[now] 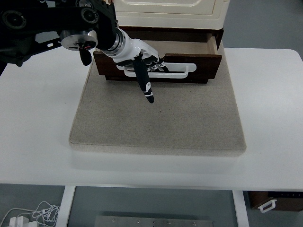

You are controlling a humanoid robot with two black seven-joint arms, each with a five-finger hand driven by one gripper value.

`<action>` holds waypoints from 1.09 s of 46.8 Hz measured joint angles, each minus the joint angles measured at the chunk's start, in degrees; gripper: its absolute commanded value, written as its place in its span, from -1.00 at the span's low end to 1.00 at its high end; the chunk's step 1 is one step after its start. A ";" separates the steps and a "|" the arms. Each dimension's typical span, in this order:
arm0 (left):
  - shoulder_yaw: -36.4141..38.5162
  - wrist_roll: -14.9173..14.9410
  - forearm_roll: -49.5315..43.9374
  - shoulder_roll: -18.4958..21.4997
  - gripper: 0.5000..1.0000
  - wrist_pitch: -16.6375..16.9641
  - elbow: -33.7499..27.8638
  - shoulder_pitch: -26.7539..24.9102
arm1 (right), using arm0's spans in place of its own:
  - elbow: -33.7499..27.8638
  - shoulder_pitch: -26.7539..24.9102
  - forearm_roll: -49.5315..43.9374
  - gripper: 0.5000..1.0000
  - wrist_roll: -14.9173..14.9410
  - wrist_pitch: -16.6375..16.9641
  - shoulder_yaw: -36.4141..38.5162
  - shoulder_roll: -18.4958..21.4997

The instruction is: Close the drawer under the combination cabinet

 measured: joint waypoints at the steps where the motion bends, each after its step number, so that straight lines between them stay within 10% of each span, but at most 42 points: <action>1: 0.03 -0.01 0.00 -0.04 1.00 0.00 0.14 0.00 | 0.00 0.00 0.00 0.81 0.00 0.00 0.00 0.00; 51: -0.13 -0.63 3.42 -2.68 1.00 0.56 9.03 2.71 | 0.00 0.01 0.00 0.81 0.01 0.00 0.00 0.00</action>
